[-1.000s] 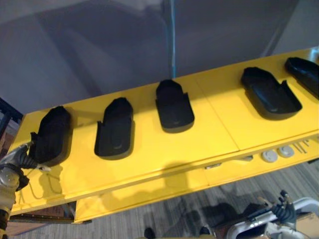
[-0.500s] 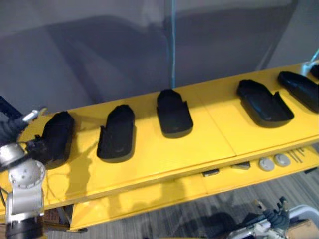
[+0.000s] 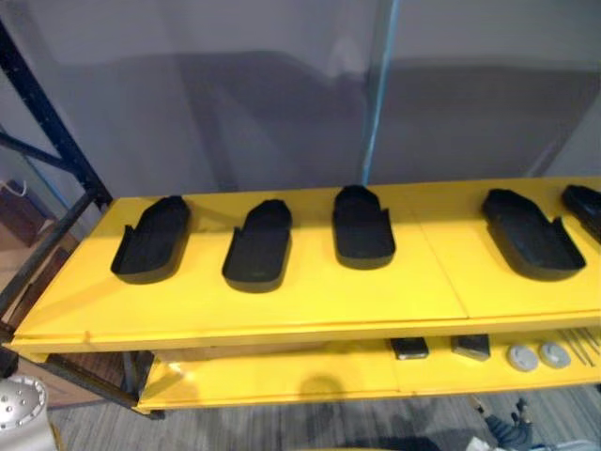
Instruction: Walk over and take plastic housings, then place them on the shelf
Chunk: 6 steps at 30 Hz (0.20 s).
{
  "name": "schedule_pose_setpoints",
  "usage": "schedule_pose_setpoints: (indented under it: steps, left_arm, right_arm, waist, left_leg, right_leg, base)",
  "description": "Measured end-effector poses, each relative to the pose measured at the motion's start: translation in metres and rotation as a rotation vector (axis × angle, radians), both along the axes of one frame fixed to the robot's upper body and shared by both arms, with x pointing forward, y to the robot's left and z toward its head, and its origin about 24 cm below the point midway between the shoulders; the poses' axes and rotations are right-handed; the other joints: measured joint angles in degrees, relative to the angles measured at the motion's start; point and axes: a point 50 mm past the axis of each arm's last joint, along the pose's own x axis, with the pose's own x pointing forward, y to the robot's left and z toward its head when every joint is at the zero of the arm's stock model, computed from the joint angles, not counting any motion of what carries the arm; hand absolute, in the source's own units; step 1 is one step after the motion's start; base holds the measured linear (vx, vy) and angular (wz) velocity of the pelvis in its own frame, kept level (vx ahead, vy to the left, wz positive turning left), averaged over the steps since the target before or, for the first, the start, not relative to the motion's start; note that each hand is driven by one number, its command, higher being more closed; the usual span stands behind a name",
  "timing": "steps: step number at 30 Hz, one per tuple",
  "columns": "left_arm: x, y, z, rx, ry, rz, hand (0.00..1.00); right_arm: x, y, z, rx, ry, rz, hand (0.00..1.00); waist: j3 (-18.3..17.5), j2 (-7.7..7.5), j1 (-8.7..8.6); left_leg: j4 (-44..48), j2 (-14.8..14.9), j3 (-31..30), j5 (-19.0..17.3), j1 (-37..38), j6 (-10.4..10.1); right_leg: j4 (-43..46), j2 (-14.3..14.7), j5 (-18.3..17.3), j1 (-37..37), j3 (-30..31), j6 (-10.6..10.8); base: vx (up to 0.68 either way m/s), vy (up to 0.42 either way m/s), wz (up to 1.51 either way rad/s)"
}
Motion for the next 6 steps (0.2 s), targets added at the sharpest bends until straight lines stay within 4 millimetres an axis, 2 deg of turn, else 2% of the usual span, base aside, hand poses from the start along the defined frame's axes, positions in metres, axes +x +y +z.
schedule_pose_setpoints:
  steps: [4, 5, 6]
  left_arm:
    - [-0.015, -0.009, -0.055, -0.267, 0.084, -0.018, 0.00]
    - [-0.020, -0.019, -0.077, -0.369, 0.132, -0.033, 0.00]
    - [-0.028, -0.037, -0.108, -0.526, 0.186, -0.051, 0.00]
  right_arm:
    - [-0.008, -0.005, -0.004, 0.023, 0.019, -0.075, 0.00]
    - [-0.013, -0.005, -0.007, 0.041, 0.033, -0.102, 0.00]
    - [-0.018, -0.002, -0.011, 0.069, 0.053, -0.126, 0.00]
  waist:
    - [0.3, -0.45, -0.08]
    - [0.3, -0.53, -0.12]
    - [1.1, -0.81, -0.19]
  left_leg:
    - [0.0, -0.2, 0.1, -0.2, 0.0, 0.2]
    - [0.0, -0.2, 0.2, -0.3, 0.1, 0.1]
    - [0.0, -0.2, 0.4, -0.5, 1.0, -0.1]
  right_leg:
    - [-0.1, -0.1, -0.1, 0.1, -0.1, 0.0]
    - [-0.1, -0.2, -0.1, 0.2, -0.1, 0.0]
    - [-0.1, -0.2, -0.3, 1.1, -0.1, 0.1]
  base:
    - [0.01, 0.002, -0.01]
    - [0.08, 0.008, -0.06]
    - [0.07, 0.005, -0.05]
